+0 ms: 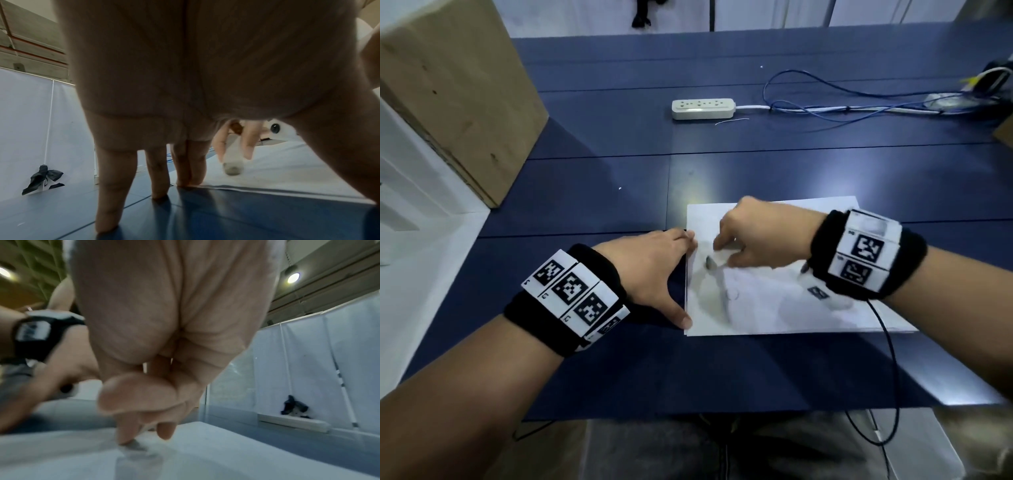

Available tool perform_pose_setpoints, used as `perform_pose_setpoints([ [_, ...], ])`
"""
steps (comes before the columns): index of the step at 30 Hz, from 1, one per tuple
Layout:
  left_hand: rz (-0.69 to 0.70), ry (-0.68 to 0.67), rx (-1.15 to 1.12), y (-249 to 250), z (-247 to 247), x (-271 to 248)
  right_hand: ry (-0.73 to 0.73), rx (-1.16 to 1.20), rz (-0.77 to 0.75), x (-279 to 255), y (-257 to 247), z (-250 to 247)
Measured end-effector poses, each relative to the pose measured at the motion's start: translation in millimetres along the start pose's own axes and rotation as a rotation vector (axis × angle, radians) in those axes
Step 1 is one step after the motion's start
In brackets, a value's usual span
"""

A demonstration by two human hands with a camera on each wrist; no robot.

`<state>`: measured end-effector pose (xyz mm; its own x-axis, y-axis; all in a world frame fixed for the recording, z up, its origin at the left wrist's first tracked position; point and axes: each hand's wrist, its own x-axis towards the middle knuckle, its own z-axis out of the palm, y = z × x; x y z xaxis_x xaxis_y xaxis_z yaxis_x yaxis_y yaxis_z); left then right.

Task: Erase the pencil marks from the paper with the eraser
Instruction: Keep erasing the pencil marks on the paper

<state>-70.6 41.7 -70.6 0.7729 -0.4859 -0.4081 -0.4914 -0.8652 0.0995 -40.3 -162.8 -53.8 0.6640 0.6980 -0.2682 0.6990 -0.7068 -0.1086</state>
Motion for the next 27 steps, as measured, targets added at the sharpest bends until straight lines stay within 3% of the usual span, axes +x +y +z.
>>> perform_pose_setpoints([
  [2,0.000,0.003,-0.003,0.1,-0.2,-0.6,0.035,-0.013,0.048,2.0,6.4,2.3],
  [4,0.004,0.003,0.003,-1.0,0.6,0.1,0.030,-0.038,-0.045,-11.3,-5.1,4.9],
  [8,-0.002,-0.015,0.005,-2.5,2.0,1.5,-0.127,0.082,-0.217,-39.3,-29.2,10.0],
  [10,-0.002,-0.017,0.010,-2.0,1.5,1.9,-0.078,0.070,-0.185,-31.4,-20.4,11.0],
  [15,-0.005,-0.011,0.015,0.1,0.3,0.4,0.048,-0.025,0.065,-9.6,8.3,5.3],
  [18,0.003,-0.001,0.008,-0.8,1.7,1.1,0.023,-0.015,-0.121,-29.6,-13.6,8.0],
  [21,0.001,-0.004,0.004,-1.3,2.3,1.6,-0.134,0.028,-0.237,-45.9,-33.2,9.8],
  [23,0.002,-0.005,0.013,-0.8,1.7,2.0,-0.114,0.003,-0.195,-35.6,-26.8,7.5],
  [27,0.000,-0.002,0.020,1.8,0.0,-0.1,0.008,-0.049,0.048,-10.3,2.6,-3.0],
])
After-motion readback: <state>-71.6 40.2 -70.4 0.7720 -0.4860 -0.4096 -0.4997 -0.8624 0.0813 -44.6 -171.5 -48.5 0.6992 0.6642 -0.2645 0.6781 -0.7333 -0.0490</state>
